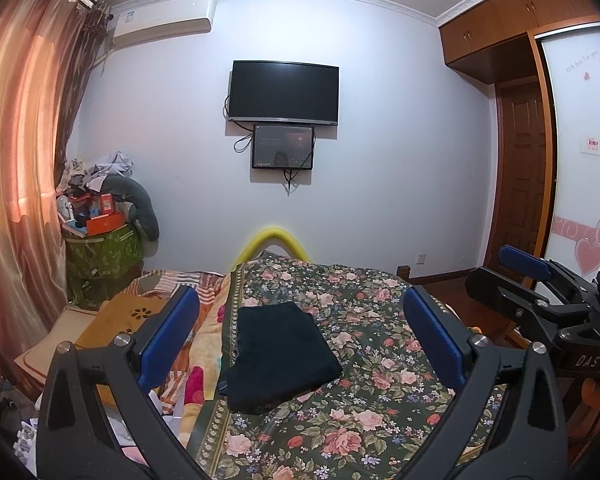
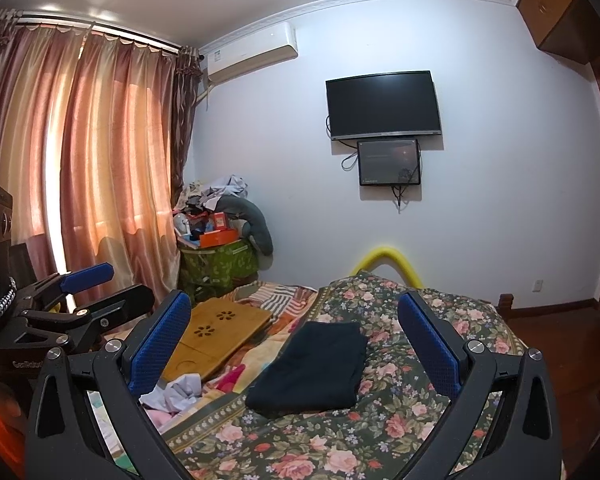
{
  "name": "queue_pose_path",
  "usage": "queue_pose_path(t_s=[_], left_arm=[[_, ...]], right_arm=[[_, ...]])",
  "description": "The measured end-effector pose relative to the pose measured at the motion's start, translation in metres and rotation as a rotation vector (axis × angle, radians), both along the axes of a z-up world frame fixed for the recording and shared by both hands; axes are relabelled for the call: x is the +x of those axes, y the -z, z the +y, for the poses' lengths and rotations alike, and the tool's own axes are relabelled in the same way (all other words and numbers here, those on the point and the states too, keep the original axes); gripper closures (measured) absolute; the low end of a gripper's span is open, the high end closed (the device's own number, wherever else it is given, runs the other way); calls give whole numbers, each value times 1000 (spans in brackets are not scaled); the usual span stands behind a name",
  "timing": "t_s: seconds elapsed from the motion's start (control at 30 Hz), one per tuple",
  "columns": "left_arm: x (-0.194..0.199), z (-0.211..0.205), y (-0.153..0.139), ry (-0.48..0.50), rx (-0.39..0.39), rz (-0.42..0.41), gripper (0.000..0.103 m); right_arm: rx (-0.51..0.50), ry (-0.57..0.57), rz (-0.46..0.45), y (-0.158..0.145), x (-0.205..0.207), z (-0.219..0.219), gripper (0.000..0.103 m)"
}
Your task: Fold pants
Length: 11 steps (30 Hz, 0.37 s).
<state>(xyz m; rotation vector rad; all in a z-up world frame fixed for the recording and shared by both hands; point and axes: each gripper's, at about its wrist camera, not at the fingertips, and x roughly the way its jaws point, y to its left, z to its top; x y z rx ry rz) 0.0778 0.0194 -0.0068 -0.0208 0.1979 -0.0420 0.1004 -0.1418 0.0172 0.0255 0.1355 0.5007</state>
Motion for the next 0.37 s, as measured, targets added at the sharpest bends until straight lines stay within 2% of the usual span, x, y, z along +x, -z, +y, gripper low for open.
queue_pose_path(t_s=[0.37], left_arm=[[0, 3, 2, 3, -12, 0, 0]], right_arm=[[-1, -2, 13, 3, 5, 2, 0]])
